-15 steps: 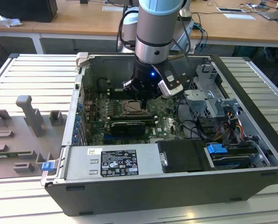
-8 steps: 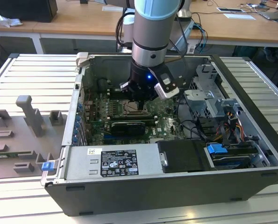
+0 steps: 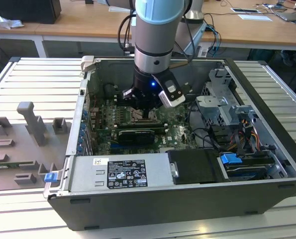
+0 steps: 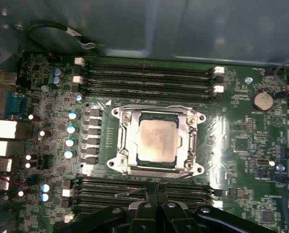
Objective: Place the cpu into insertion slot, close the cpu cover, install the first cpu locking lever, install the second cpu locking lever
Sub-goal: 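Install the second cpu locking lever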
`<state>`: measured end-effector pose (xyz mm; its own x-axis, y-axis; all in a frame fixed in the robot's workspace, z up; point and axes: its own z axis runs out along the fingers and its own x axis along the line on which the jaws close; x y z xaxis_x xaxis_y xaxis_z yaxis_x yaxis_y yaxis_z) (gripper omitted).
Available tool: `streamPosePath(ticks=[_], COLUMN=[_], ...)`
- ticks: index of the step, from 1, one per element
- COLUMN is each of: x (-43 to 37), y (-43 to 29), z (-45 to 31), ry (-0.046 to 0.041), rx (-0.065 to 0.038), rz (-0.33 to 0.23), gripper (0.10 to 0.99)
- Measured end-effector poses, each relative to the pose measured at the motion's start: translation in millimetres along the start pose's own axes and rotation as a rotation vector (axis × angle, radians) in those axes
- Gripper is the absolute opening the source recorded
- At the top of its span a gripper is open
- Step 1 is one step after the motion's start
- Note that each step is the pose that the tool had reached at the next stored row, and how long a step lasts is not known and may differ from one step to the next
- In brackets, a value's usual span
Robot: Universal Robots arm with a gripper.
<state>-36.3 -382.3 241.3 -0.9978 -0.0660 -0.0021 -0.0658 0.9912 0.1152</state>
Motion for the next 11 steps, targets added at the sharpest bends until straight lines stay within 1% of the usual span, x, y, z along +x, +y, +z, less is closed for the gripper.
streamPosePath(ticks=[3, 6, 7, 8, 9, 10, 11], x=[5.7, 11.7, 15.2, 16.7, 25.7, 27.6, 28.5], y=[0.0, 0.0, -0.7, -1.9, -4.7, -5.6, -6.3], z=[2.0, 5.8, 14.0, 21.9, 23.4, 23.9, 24.3], ry=[0.0002, 0.0007, 0.0030, 0.0031, 0.0005, 0.0000, -0.0004], rx=[-0.005, -0.013, -0.015, -0.027, -0.053, -0.059, -0.063], rz=[-0.005, -0.014, -0.033, -0.042, -0.042, -0.043, -0.044], gripper=[0.106, 0.106, 0.106, 0.106, 0.106, 0.106, 0.106])
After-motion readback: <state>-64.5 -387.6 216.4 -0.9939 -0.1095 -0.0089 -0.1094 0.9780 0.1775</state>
